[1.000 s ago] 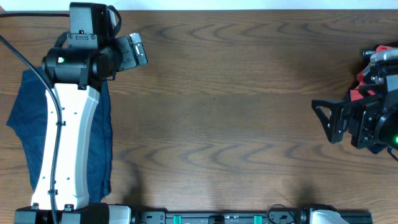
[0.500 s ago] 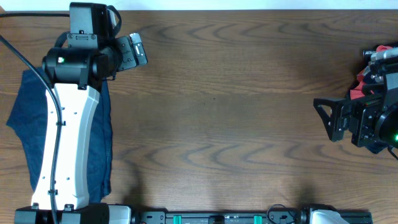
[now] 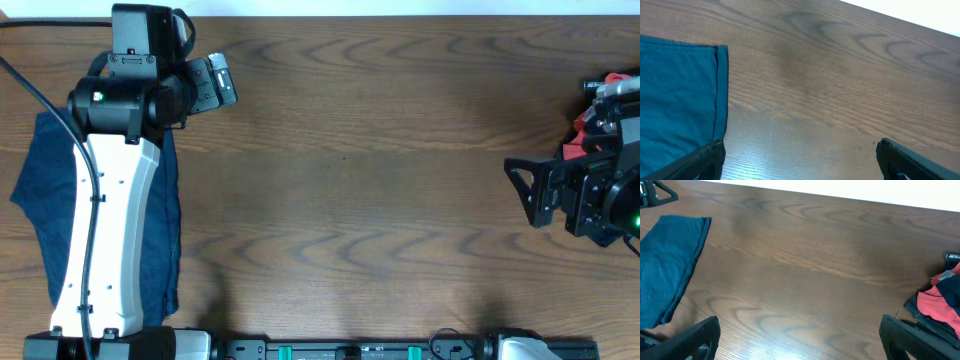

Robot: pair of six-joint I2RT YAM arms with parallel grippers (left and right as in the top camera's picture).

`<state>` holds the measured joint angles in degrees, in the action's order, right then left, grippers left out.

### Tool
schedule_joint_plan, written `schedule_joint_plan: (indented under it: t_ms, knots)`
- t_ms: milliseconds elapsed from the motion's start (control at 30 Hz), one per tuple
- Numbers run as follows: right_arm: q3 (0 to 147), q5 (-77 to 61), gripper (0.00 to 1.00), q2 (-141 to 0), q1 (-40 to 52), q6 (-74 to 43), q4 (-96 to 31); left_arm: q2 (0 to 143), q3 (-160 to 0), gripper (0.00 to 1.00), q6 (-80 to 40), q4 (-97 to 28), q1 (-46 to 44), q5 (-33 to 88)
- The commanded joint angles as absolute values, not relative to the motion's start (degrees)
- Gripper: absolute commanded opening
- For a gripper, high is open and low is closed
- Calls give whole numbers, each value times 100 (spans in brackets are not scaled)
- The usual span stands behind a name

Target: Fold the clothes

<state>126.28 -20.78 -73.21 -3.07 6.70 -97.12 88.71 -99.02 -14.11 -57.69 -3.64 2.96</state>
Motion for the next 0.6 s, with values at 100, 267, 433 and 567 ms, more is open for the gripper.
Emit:
schedule_joint_plan:
  t_ms: [100,267,433,567]
  knots:
    - [12619,-2036,99,-7301,-235,738,-9727,8833,-9889,98,-1376,-5784,-366,226]
    - [12619,-2036,99,-7301,-235,735,-9727,8833,-9889,98,-1376,-5784,-366,228]
    - [12619,-2034,99,-7301,-233,738,-9727,8829,-9889,98,-1382,-5850,-366,237]
    - [12619,-2036,99,-7301,-235,738,-9727,8735,-9889,98,-1494,-5776,-366,252]
